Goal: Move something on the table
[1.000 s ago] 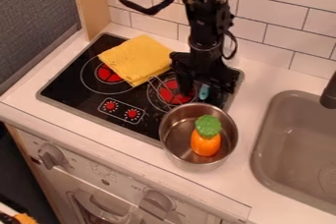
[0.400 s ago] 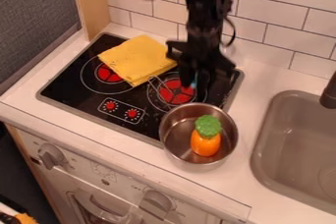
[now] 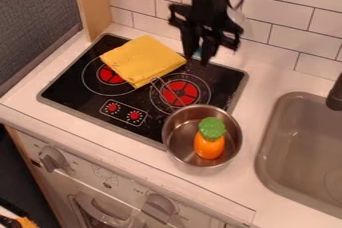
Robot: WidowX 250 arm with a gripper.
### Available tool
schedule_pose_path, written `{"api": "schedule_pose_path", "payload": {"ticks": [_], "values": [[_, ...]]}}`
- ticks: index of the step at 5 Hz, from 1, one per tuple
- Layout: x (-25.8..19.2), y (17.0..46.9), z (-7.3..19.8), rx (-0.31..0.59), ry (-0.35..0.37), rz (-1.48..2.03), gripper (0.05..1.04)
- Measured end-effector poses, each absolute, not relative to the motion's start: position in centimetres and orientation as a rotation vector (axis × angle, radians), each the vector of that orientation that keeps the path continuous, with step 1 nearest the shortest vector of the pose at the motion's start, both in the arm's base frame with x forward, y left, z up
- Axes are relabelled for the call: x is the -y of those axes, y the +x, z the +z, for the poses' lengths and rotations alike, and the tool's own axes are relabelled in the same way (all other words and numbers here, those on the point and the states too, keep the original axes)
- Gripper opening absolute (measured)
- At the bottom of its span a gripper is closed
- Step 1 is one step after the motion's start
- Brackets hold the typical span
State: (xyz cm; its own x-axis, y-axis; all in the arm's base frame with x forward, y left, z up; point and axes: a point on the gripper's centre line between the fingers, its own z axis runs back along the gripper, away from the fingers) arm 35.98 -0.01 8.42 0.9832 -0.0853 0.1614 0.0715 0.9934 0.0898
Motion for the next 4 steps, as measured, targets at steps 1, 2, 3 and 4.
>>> {"api": "schedule_pose_path", "payload": {"ticks": [1, 2, 3, 4], "values": [[-3.3, 33.6, 8.4, 0.106, 0.118, -0.046, 0.316], [-6.5, 31.1, 7.9, 0.066, 0.143, -0.038, 0.316], [-9.9, 28.7, 6.5, 0.024, 0.172, -0.004, 0.316], [-12.2, 26.9, 5.8, 0.015, 0.203, 0.027, 0.316]]}}
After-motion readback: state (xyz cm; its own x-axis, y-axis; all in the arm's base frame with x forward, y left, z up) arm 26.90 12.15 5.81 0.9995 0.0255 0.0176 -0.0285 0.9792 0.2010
